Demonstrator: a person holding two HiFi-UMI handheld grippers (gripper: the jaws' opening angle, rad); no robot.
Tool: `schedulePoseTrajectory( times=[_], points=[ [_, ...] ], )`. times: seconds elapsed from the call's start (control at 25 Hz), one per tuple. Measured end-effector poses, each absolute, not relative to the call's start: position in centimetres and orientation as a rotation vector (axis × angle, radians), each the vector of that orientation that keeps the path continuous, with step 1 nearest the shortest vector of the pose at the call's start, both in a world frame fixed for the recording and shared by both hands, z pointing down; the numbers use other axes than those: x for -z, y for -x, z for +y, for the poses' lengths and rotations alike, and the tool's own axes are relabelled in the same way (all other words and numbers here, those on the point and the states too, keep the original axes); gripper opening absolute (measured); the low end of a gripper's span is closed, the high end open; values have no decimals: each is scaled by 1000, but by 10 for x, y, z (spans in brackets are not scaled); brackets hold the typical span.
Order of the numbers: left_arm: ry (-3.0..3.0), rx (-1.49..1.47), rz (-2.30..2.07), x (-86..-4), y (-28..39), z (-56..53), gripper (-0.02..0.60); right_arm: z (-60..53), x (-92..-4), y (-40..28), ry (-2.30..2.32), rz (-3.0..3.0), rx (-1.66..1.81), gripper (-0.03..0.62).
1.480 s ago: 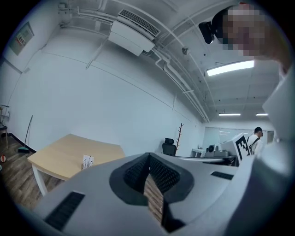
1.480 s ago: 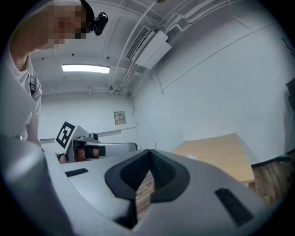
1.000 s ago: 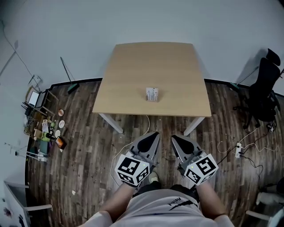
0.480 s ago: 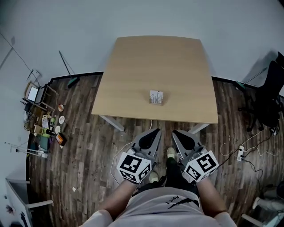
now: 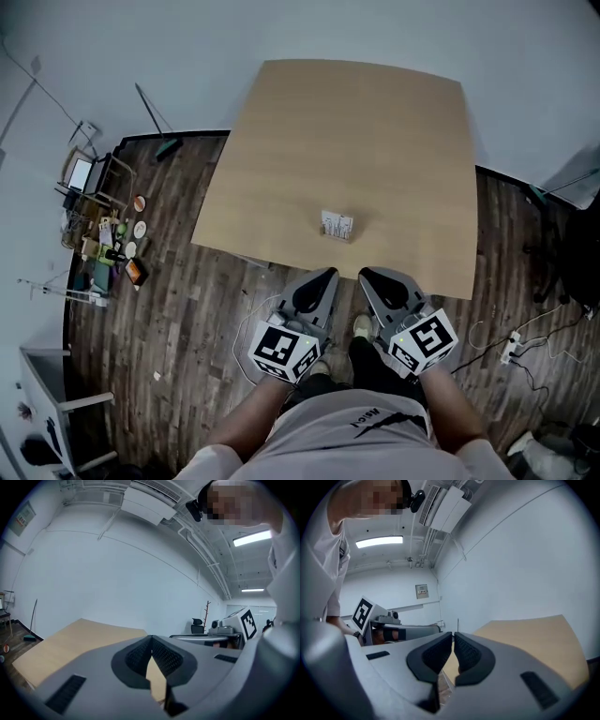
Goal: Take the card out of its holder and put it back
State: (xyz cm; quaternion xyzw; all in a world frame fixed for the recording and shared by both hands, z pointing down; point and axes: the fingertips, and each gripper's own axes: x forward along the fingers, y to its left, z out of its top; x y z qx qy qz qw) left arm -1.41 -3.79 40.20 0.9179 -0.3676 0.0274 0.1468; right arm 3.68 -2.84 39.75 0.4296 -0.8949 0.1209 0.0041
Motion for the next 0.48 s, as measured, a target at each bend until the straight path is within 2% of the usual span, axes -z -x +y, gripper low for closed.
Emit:
schedulePoseTrajectory(
  times=[0.48],
  points=[
    [-2534, -110, -1176, -467, -1, -100, 12, -114, -510, -67, -1176, -2729, -488, 14]
  ],
)
